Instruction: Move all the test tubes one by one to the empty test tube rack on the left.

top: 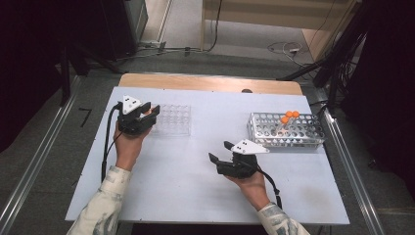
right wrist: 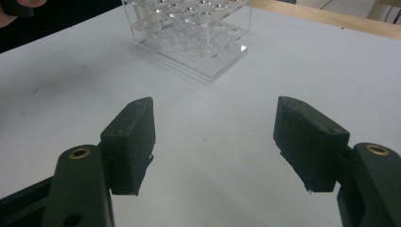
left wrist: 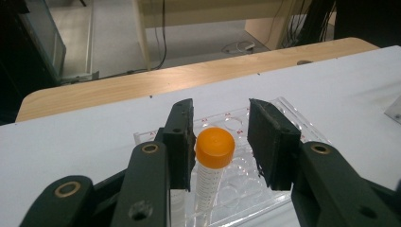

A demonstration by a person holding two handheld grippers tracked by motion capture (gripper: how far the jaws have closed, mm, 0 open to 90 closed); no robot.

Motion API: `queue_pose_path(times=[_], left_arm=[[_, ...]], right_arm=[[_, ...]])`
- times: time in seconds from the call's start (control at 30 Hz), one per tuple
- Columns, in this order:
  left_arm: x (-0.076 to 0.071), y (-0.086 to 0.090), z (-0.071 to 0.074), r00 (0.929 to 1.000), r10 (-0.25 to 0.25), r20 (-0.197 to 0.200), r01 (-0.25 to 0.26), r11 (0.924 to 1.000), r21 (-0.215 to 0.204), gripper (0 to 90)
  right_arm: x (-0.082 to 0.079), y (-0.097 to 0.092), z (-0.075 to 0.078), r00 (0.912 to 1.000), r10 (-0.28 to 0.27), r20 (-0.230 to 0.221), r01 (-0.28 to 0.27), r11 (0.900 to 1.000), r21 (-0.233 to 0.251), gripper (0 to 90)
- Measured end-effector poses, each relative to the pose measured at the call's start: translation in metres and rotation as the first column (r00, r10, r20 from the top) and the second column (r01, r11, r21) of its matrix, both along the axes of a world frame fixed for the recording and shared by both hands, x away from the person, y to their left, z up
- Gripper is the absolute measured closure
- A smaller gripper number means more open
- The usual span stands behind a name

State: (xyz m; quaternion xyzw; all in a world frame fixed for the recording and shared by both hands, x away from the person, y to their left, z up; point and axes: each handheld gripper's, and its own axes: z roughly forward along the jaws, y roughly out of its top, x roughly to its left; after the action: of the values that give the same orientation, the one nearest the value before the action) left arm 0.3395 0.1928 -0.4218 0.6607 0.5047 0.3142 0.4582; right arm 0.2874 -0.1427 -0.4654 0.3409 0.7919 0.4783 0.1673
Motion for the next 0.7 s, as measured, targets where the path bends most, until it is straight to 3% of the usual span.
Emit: queue_pose_path(times=[0.23,0.3,0.4,0.53,0.7], left_arm=[[-0.003,0.001,0.003,0.9993,-0.037,0.003,0.037,0.9988,-0.034,53.6],[-0.004,0.001,0.004,0.9999,-0.013,0.005,0.013,0.9997,-0.022,47.2],[-0.007,0.003,0.007,0.9995,0.028,0.017,-0.027,0.9984,-0.05,35.9],[-0.012,0.009,0.01,0.9995,0.028,0.013,-0.027,0.9927,-0.117,33.1],[-0.018,0.008,0.012,0.9996,0.025,0.01,-0.024,0.9937,-0.11,31.4]], right_arm=[[0.0,-0.001,0.0,1.0,-0.004,-0.001,0.004,1.0,-0.001,28.6],[0.0,-0.002,0.0,1.0,-0.005,0.0,0.005,1.0,0.0,28.6],[0.001,-0.003,0.001,1.0,-0.008,0.001,0.008,1.0,0.001,28.6],[0.002,-0.006,0.003,0.9998,-0.017,0.009,0.017,0.9998,0.003,28.6],[0.006,-0.015,0.007,0.9984,-0.052,0.021,0.052,0.9985,0.018,28.6]])
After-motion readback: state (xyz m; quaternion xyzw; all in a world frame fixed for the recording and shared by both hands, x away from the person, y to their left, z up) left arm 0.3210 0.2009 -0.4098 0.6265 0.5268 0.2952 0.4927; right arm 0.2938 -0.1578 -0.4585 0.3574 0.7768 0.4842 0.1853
